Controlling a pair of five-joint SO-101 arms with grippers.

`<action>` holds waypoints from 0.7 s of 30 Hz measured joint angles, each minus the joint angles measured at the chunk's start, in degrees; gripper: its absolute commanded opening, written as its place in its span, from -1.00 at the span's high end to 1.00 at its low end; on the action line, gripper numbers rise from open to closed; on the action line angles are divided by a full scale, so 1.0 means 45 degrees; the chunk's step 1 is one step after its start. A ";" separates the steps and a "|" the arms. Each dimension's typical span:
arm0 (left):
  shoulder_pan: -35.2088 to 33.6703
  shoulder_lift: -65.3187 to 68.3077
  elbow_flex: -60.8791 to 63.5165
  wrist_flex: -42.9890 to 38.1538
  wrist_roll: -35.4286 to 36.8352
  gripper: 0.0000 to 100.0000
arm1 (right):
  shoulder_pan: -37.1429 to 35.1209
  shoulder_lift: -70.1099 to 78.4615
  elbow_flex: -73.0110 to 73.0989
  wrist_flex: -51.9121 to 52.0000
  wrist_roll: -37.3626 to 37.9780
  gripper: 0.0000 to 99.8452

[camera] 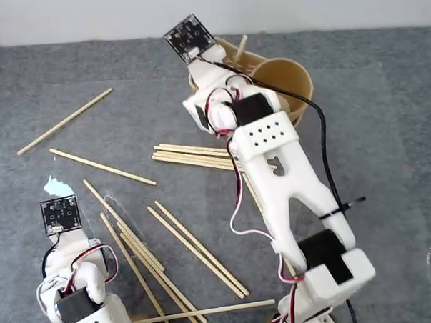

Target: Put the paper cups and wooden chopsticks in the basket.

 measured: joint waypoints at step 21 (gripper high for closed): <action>0.0000 0.0000 0.0000 0.0000 0.0000 0.97 | -0.0020 0.1114 -0.1231 0.0625 0.4376 0.98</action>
